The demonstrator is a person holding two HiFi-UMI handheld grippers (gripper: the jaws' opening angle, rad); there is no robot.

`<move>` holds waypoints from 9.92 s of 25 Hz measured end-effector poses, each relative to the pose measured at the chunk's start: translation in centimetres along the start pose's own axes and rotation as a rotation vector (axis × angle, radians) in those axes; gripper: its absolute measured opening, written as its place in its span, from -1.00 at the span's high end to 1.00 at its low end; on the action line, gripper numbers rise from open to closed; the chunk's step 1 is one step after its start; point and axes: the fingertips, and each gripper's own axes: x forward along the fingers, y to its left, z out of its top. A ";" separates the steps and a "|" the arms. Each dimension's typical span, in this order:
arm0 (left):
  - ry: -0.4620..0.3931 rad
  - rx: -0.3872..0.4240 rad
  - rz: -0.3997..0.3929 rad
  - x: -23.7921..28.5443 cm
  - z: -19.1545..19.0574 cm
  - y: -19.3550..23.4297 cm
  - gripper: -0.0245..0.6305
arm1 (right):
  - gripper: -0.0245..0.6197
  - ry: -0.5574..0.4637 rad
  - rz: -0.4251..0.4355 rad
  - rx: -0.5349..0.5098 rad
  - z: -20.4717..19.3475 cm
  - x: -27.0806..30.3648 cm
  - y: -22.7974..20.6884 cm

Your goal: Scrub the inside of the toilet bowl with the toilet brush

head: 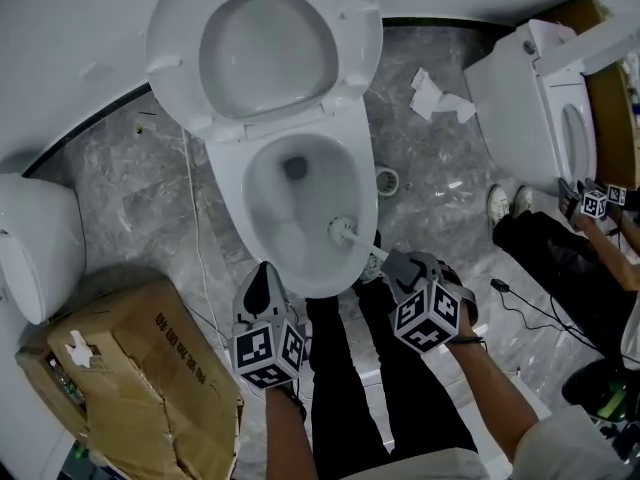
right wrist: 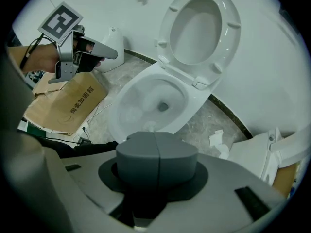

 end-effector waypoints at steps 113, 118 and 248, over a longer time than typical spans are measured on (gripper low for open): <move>0.035 -0.019 0.127 1.1 4.5 6.0 0.87 | 0.39 -0.307 0.154 -0.136 18.5 3.6 3.3; 0.051 -0.007 0.095 2.6 5.0 5.5 0.87 | 0.39 -0.309 0.142 -0.100 19.5 3.6 2.1; 0.125 0.086 -0.146 7.0 5.4 -5.4 0.86 | 0.39 -0.299 -0.117 0.434 11.1 0.4 -13.2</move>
